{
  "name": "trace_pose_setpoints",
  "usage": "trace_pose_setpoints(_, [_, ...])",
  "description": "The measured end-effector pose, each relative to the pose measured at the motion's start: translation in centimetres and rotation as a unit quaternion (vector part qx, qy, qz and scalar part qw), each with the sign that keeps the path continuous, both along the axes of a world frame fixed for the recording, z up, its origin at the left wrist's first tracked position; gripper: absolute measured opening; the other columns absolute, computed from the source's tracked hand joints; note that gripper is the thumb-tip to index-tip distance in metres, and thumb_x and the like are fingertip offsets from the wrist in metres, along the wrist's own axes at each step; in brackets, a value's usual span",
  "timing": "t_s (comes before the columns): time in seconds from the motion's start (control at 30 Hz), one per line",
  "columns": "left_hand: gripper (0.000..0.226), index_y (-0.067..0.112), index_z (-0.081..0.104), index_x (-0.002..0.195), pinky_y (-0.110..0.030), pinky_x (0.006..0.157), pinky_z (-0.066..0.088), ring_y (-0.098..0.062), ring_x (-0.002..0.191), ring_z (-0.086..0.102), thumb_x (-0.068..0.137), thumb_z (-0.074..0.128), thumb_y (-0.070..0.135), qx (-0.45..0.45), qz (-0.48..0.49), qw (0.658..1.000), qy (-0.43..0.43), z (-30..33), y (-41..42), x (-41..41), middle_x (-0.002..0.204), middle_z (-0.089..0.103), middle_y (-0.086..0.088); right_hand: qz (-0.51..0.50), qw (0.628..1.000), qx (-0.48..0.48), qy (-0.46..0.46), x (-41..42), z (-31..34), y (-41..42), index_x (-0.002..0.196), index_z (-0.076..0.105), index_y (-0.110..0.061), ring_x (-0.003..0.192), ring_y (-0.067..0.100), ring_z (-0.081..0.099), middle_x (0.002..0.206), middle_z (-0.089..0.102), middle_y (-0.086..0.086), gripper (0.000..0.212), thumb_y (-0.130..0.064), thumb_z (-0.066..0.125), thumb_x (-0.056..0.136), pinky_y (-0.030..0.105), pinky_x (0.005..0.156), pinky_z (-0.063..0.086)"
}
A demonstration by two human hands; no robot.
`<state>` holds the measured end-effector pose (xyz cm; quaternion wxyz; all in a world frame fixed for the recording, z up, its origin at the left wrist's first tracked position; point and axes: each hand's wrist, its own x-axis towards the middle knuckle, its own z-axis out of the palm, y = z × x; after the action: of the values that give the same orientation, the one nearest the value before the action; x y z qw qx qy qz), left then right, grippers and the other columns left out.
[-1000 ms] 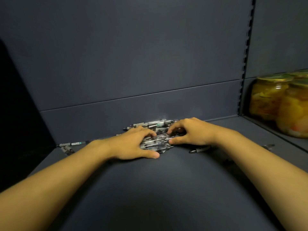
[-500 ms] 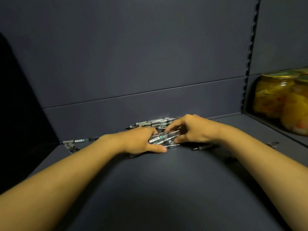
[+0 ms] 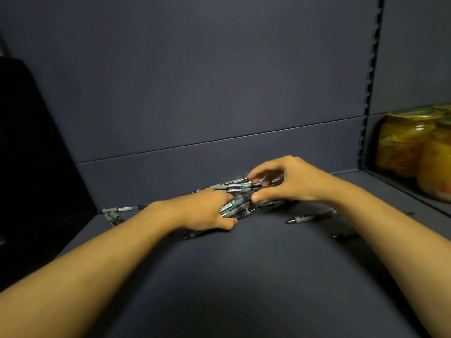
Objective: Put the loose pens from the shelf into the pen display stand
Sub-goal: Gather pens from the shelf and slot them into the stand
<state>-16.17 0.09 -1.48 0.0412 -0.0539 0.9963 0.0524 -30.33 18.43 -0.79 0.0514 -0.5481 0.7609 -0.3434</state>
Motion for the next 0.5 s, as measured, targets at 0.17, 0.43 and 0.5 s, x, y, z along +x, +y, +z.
trace_pose_setpoints(0.17, [0.045,0.030,0.047,0.134,-0.033,0.097,0.049,-0.010,0.108,0.059,0.092,0.055,0.046,0.000,-0.018,1.000,0.007,0.1,-0.5,0.8,0.127,0.060,0.011,-0.006,1.000,-0.014,-0.019,-0.2,0.0,0.1,0.109,0.072,-0.037,0.093,0.001,0.068,0.102,0.072,-0.017,0.056,-0.064,0.074,0.059,0.023,0.089,0.054])
trace_pose_setpoints(0.43, [0.018,0.023,0.054,0.101,-0.025,0.075,0.049,-0.009,0.078,0.061,0.095,0.058,0.039,0.108,0.022,0.983,0.148,1.6,-1.9,3.7,0.086,0.065,0.007,-0.006,0.992,-0.095,-0.079,0.5,0.8,0.2,0.114,0.070,-0.035,0.098,-0.003,0.067,0.101,0.074,-0.016,0.056,-0.064,0.066,0.067,0.016,0.089,0.048])
trace_pose_setpoints(0.5, [0.010,0.021,0.055,0.098,-0.020,0.069,0.051,-0.004,0.068,0.061,0.097,0.057,0.030,0.220,0.026,0.949,0.223,2.3,-1.4,4.5,0.076,0.064,0.004,0.003,0.987,-0.119,-0.106,1.1,1.1,-0.1,0.113,0.071,-0.032,0.097,0.000,0.069,0.101,0.075,-0.013,0.048,-0.057,0.067,0.072,0.018,0.089,0.051])
